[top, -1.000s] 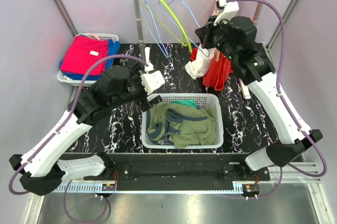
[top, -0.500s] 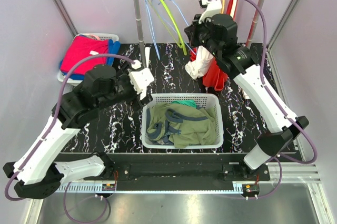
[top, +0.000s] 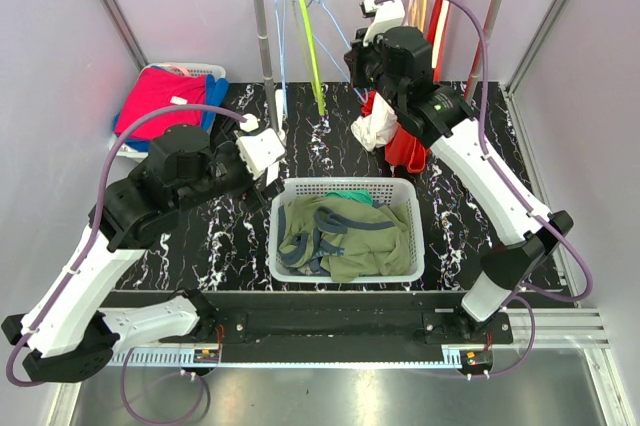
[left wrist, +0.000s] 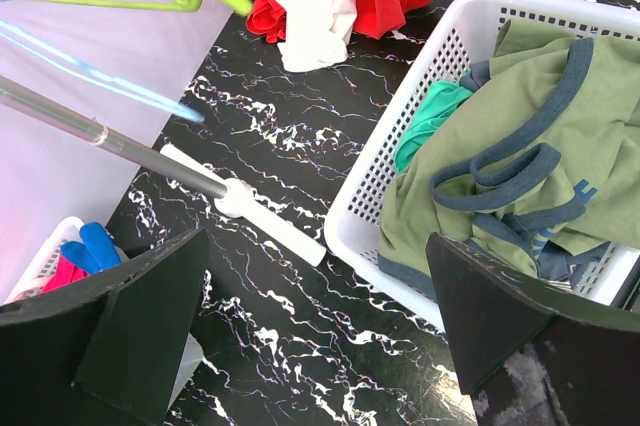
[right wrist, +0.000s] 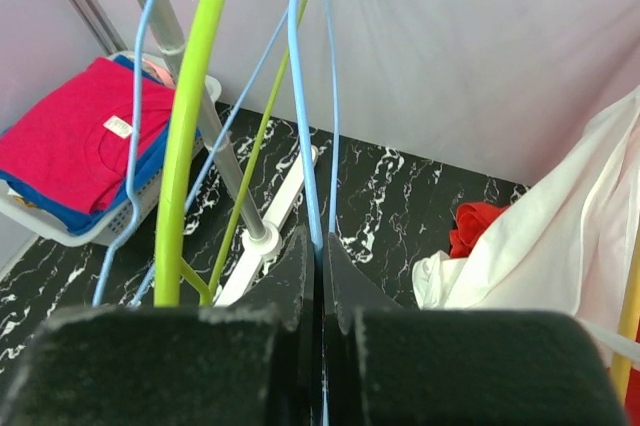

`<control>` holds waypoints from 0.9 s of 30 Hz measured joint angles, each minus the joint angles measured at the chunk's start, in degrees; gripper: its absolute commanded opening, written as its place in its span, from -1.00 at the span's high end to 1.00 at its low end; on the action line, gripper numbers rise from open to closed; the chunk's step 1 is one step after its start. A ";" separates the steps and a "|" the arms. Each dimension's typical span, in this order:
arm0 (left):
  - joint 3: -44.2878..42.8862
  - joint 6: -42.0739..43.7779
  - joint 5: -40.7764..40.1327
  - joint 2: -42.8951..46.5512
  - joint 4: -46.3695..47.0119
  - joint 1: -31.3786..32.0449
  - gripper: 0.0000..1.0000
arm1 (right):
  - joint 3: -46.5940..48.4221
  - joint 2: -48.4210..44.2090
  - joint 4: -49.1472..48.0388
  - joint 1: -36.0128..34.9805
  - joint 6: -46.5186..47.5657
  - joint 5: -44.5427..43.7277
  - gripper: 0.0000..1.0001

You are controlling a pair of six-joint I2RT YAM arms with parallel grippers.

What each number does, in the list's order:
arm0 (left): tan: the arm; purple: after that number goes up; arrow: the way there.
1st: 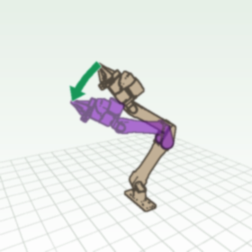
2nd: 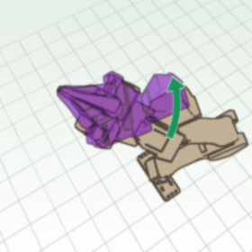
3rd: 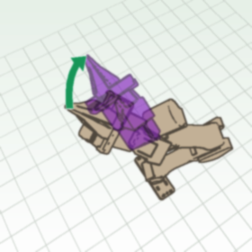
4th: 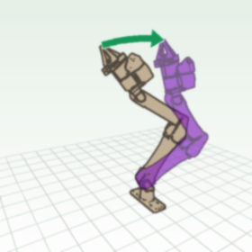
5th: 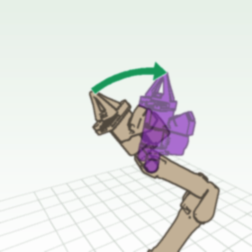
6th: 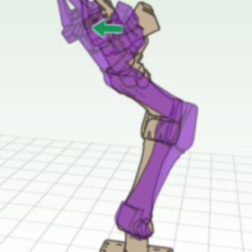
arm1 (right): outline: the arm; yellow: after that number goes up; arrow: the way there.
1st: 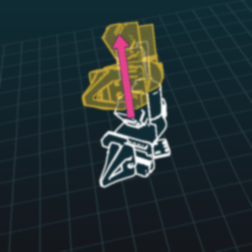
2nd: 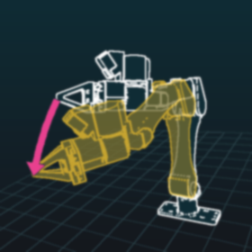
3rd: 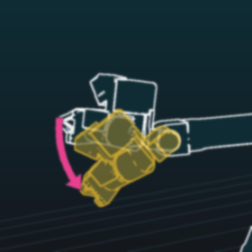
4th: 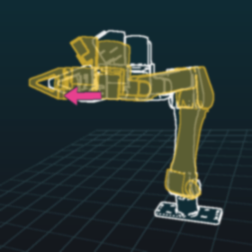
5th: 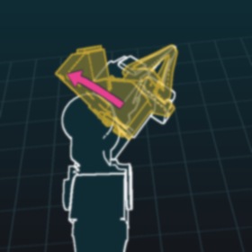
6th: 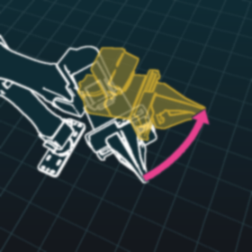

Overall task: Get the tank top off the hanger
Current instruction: Place the hanger at the clothesline.

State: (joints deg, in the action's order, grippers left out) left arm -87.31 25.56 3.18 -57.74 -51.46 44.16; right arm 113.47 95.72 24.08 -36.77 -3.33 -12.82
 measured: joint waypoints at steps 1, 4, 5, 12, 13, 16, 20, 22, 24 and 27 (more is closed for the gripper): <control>0.00 0.00 0.02 0.00 0.00 0.00 -0.98 | -0.33 -0.07 -0.04 -0.02 0.07 -0.17 0.87; 0.00 0.00 0.02 0.00 -0.02 0.00 -0.98 | -2.25 -0.44 -0.22 -0.04 0.11 -0.26 0.41; 0.00 0.02 0.02 0.00 -0.02 -0.02 -0.98 | -2.91 -0.55 -0.20 -0.09 0.07 -0.26 0.30; -0.02 0.02 0.02 -0.20 -0.04 -0.07 -0.97 | -6.21 -2.56 1.38 -0.31 0.37 -0.85 -0.17; -0.02 0.02 0.02 -0.20 -0.04 -0.15 -0.98 | -6.62 -3.28 1.62 -0.33 0.48 -1.33 -0.21; -0.02 0.02 0.04 -0.20 -0.04 -0.37 -0.98 | -7.19 -5.70 2.29 -0.33 1.05 -3.23 -0.27; -0.02 0.02 0.31 -0.22 -0.09 -0.55 -0.98 | -7.21 -9.68 2.29 0.46 1.84 -6.12 -0.29; -0.02 0.02 0.57 -0.22 -0.11 -0.61 -0.98 | -7.19 -11.28 2.34 1.70 1.86 -6.93 -0.30; -0.02 0.02 0.76 -0.22 -0.13 -0.61 -0.98 | -7.19 -12.20 2.36 3.28 1.64 -7.52 -0.32; -0.02 0.02 0.96 -0.26 -0.24 -0.61 -0.98 | -7.41 -12.46 2.80 5.64 0.72 -8.13 -0.43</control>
State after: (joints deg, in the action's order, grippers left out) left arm -87.33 25.58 4.14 -58.00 -51.70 43.55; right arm 106.06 83.26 26.87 -31.14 -2.61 -20.95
